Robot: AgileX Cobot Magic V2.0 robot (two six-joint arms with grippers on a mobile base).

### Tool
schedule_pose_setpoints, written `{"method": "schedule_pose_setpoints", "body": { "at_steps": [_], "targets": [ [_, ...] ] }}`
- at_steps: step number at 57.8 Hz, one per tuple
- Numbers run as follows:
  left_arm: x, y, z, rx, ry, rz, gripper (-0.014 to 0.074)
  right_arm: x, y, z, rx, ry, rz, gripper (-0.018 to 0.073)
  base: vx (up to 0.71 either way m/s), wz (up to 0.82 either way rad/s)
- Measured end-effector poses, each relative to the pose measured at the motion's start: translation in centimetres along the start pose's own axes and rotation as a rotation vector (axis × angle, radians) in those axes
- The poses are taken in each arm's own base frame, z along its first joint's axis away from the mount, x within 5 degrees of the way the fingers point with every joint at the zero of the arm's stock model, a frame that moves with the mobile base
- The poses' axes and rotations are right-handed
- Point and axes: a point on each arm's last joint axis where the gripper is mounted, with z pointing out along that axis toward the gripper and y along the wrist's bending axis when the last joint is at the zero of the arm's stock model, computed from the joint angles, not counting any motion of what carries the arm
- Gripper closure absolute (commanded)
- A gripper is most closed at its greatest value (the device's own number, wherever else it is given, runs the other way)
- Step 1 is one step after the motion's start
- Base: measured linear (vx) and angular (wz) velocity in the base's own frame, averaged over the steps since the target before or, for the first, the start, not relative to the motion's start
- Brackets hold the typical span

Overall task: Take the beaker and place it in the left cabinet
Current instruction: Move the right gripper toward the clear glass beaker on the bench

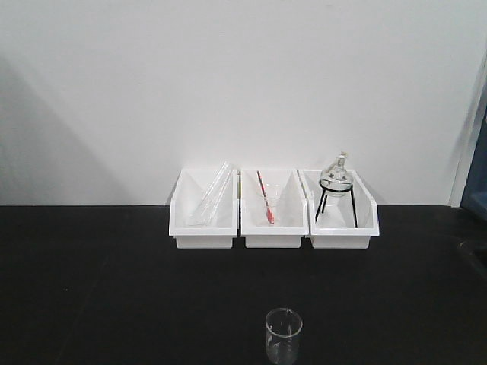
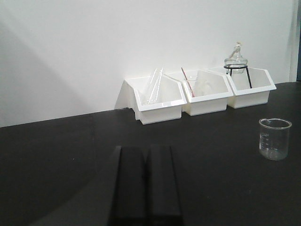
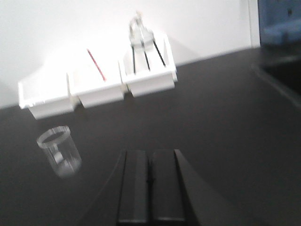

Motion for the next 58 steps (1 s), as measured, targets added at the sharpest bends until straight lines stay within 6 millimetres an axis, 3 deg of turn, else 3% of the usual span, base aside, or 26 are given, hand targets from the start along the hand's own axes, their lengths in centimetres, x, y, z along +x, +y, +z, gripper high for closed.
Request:
{"method": "schedule_pose_setpoints", "body": {
  "at_steps": [9, 18, 25, 32, 37, 43, 58],
  "targets": [
    [0.0, 0.0, 0.0, 0.0, 0.0, 0.0, 0.0595, -2.0, 0.5, -0.2, -0.047, -0.162, -0.011, 0.0568, 0.0, 0.0],
    [0.0, 0.0, 0.0, 0.0, 0.0, 0.0, 0.0595, -6.4, 1.4, 0.5, -0.045, -0.196, -0.15, 0.0568, 0.0, 0.0],
    [0.0, 0.0, 0.0, 0.0, 0.0, 0.0, 0.0595, -10.1, 2.1, 2.9, -0.036, -0.165, -0.274, 0.0568, 0.0, 0.0],
    [0.0, 0.0, 0.0, 0.0, 0.0, 0.0, 0.0595, -11.7, 2.6, 6.6, -0.04, -0.113, -0.324, 0.0568, 0.0, 0.0],
    [0.0, 0.0, 0.0, 0.0, 0.0, 0.0, 0.0595, -11.9, 2.7, 9.4, -0.047, -0.077, -0.329, 0.0568, 0.0, 0.0],
    [0.0, 0.0, 0.0, 0.0, 0.0, 0.0, 0.0595, -10.7, 2.6, 12.1, -0.055, -0.017, -0.319, 0.0568, 0.0, 0.0],
    [0.0, 0.0, 0.0, 0.0, 0.0, 0.0, 0.0595, -8.9, 2.5, 14.8, -0.066, 0.029, -0.208, 0.0544, 0.0, 0.0]
  ]
}}
